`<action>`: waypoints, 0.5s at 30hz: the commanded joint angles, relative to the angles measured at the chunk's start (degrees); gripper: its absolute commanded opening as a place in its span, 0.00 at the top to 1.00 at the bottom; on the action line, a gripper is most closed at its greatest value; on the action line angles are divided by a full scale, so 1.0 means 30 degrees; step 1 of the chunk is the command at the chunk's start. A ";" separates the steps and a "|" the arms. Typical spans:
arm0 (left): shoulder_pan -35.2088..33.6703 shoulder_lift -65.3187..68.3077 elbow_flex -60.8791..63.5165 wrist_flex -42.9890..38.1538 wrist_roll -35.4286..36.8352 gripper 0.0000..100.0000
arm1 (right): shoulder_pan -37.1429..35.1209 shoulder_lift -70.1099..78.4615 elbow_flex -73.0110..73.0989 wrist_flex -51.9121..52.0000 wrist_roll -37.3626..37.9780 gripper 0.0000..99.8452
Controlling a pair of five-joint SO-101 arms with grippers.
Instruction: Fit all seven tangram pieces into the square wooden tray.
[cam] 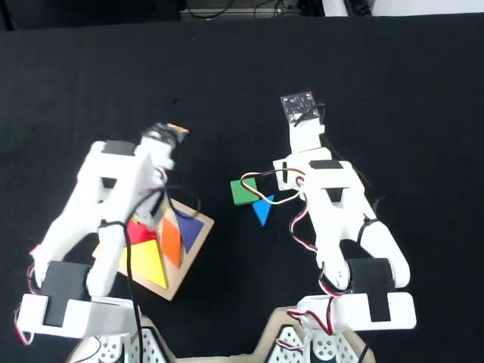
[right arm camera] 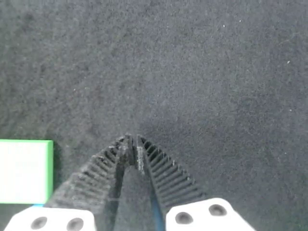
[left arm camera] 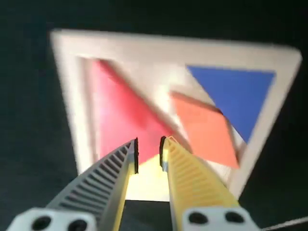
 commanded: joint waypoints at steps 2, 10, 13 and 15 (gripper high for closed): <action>-0.0366 -0.0088 -0.1656 0.0176 -0.0117 0.90 | -0.0264 -0.0103 -0.0806 -0.0264 0.0029 0.99; 0.2125 -0.0059 0.0513 -0.2755 0.0821 0.90 | -0.0264 -0.0103 -0.0777 -0.0264 0.0029 0.99; 0.2740 -0.0059 0.1070 -0.3311 0.1143 0.90 | -0.0264 -0.0103 -0.0777 -0.0264 0.0029 0.99; 0.3033 -0.0059 0.1158 -0.3223 0.1143 0.90 | -0.0264 -0.0103 -0.0777 -0.0264 0.0029 0.99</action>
